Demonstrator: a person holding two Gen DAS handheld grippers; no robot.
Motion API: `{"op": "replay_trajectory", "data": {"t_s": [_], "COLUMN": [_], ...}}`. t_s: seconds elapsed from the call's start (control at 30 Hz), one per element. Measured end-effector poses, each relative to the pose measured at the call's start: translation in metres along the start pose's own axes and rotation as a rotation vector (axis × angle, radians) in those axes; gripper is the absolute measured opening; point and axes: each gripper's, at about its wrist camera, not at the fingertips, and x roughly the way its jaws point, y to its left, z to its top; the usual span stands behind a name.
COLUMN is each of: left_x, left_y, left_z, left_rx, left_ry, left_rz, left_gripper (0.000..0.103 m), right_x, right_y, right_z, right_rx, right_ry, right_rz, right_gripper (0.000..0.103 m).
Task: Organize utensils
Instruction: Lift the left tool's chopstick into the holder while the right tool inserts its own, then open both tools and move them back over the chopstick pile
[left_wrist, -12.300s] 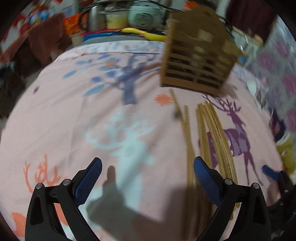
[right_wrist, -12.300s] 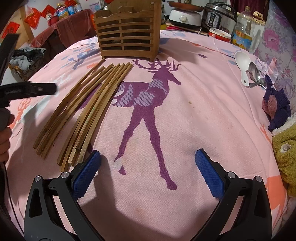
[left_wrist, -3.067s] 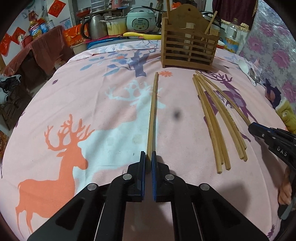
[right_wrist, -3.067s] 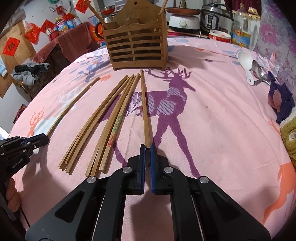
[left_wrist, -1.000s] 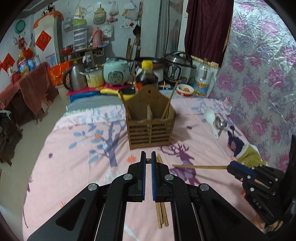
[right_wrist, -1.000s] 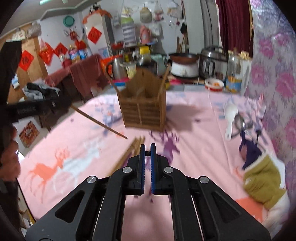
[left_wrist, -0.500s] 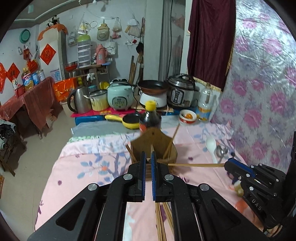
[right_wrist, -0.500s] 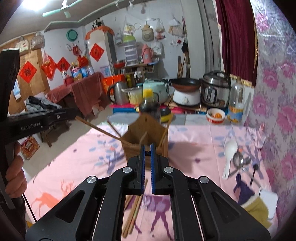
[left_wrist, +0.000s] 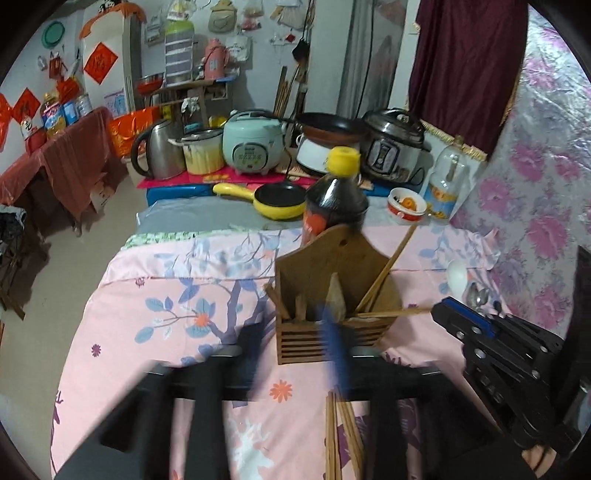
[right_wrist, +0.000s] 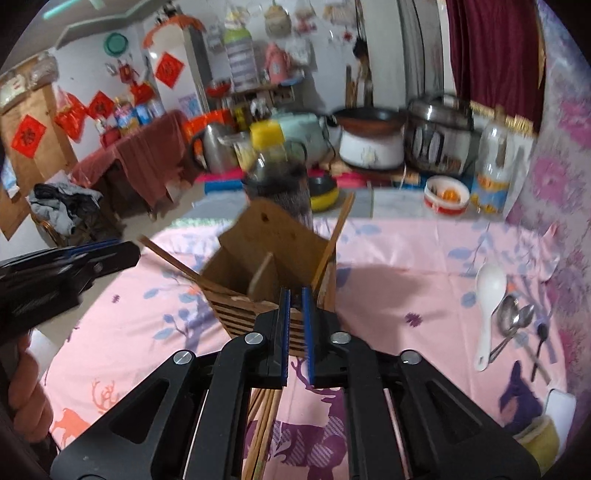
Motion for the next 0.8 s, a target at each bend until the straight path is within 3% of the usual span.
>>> {"op": "replay_trajectory", "data": {"t_s": [0.03,0.1,0.17,0.3,0.5,0.7,0.8], "left_x": [-0.001,-0.009,-0.016,-0.036,-0.054,-0.056,-0.045], "left_y": [0.002,0.005,0.009,0.014,0.012,0.007,0.006], "left_z": [-0.002,-0.007,-0.009,-0.02,-0.057,-0.125,-0.162], "left_rx": [-0.006,-0.005,-0.012,-0.038,-0.032,0.006,0.016], "left_ry": [-0.016,-0.053,-0.064,-0.11,-0.112,-0.057,-0.003], "left_rz": [0.018,0.054,0.051,0.082,0.125,0.138,0.127], "left_gripper": [0.06,0.067,0.078,0.087,0.091,0.094,0.095], "right_x": [0.004,-0.004,-0.019,-0.045,-0.081,-0.108,-0.115], "right_y": [-0.001,-0.003,-0.005,-0.007,-0.004,0.012,0.018], "right_z": [0.0,-0.002,-0.004,-0.011,-0.04,-0.09,-0.122], "right_rx": [0.01,0.027,0.035,0.044,0.05,0.011,-0.017], "right_ry": [0.005,-0.017,-0.051,-0.087,-0.107,-0.119,-0.127], "right_rz": [-0.001,0.023,0.025,0.021,0.039,0.036,0.023], "right_gripper": [0.012,0.015,0.025,0.03,0.035,0.053,0.068]}}
